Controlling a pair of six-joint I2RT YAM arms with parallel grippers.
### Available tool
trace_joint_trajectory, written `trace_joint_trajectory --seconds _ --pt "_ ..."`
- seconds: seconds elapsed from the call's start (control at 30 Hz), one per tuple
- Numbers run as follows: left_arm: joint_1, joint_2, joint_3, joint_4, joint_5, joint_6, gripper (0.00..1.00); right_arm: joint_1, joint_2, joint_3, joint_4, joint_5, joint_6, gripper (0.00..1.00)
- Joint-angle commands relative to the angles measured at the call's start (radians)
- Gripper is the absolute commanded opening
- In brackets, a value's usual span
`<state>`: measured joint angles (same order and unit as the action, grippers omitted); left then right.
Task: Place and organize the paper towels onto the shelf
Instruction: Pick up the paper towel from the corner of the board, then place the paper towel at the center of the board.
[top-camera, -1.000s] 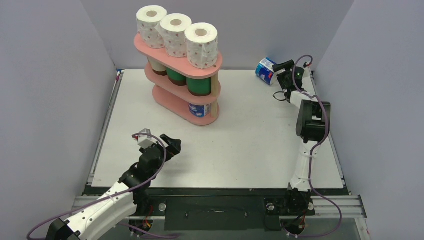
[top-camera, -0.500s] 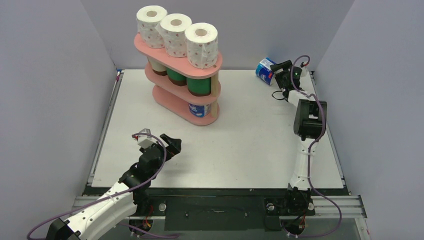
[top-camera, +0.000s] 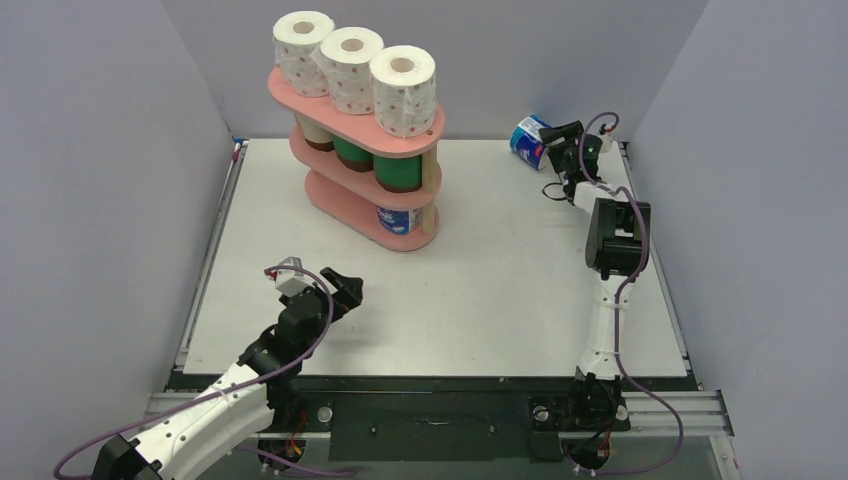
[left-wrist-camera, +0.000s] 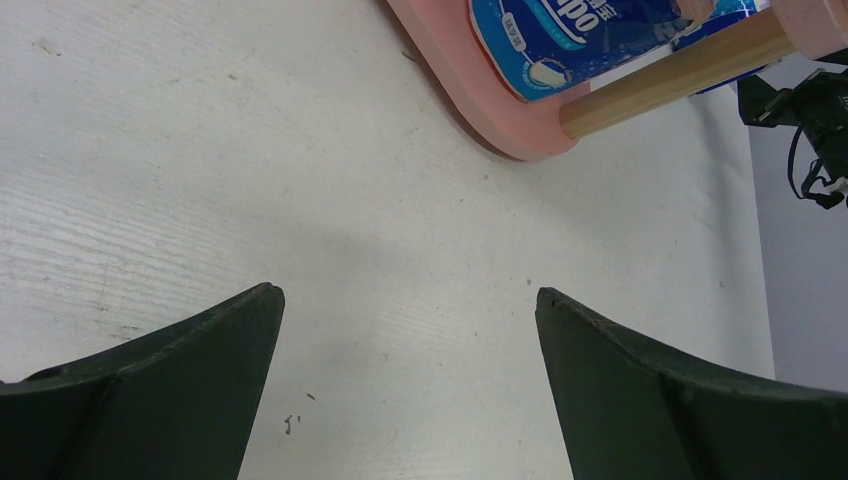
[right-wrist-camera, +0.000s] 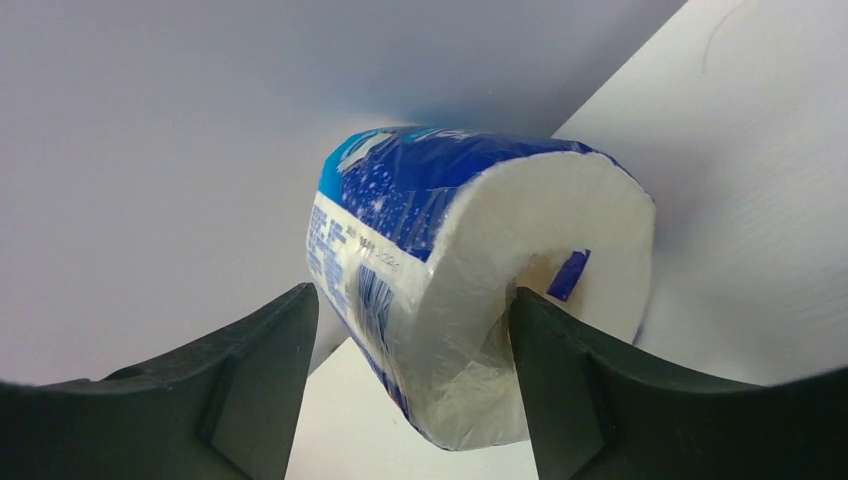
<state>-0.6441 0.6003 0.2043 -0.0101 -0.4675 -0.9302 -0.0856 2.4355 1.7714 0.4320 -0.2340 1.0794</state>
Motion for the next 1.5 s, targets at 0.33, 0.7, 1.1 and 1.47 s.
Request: trace_joint_trajectory --seconds 0.33,0.7,1.1,1.47 --pt "0.006 0.004 0.006 0.041 -0.013 0.008 0.97 0.015 0.011 0.024 0.162 -0.045 0.02 0.44" --pt "0.006 -0.094 -0.002 -0.036 -0.01 -0.002 0.97 0.01 -0.099 -0.119 0.272 -0.05 0.039 0.23" --pt "0.005 -0.304 0.009 -0.204 -0.022 0.002 0.98 0.076 -0.582 -0.612 0.269 0.032 -0.081 0.2" --pt "0.005 -0.421 0.029 -0.275 -0.018 0.051 0.98 0.322 -1.163 -0.885 -0.199 0.221 -0.429 0.18"
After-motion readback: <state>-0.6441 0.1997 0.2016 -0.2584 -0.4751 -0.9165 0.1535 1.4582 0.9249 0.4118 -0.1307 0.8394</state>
